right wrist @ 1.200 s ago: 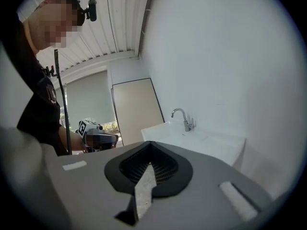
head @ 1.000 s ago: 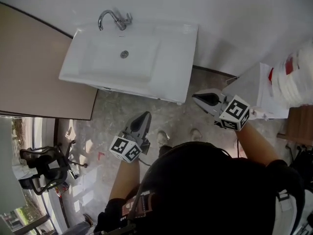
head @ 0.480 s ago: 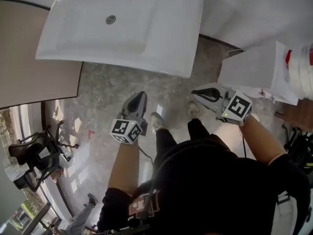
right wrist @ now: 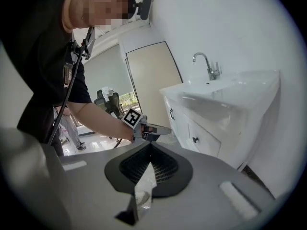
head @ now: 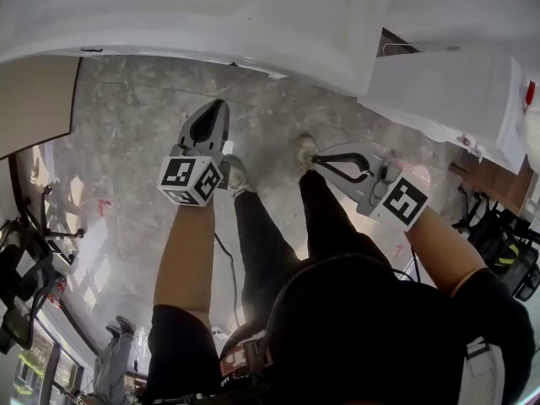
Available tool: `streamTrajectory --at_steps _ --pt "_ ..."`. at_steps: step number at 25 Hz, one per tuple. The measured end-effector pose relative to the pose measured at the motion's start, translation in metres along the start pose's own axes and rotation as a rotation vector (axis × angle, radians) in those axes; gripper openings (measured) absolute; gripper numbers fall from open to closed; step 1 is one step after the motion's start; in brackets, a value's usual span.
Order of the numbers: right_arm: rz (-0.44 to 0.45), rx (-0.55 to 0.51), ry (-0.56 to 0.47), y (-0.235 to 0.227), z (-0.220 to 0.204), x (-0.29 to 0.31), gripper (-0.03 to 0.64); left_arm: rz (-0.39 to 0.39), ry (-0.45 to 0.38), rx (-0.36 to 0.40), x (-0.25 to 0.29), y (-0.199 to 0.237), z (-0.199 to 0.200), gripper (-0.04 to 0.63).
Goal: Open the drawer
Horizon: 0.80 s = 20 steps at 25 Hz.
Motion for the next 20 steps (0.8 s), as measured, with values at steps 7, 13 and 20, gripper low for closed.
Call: streamTrajectory --at_steps 7,13,20 --pt "-0.079 0.038 -0.028 -0.028 -0.052 0.028 -0.005 0.018 0.001 -0.001 0.038 0.048 -0.048 0.036" --pt "-0.157 0.056 -0.095 -0.051 -0.07 0.031 -0.005 -0.003 0.01 0.037 0.068 0.068 -0.064 0.088" --pt "-0.261 0.059 -0.135 -0.081 -0.08 0.015 -0.005 -0.006 0.071 0.054 0.104 0.08 -0.069 0.169"
Point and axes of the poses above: the fingertips, and each gripper's own axes: x forward along the fingers, y to its left, z out of its top, the point moved 2 cm from there along -x, backward along the fingers, and after that the axes turned 4 degrees about -y, right-handed, at the moved point
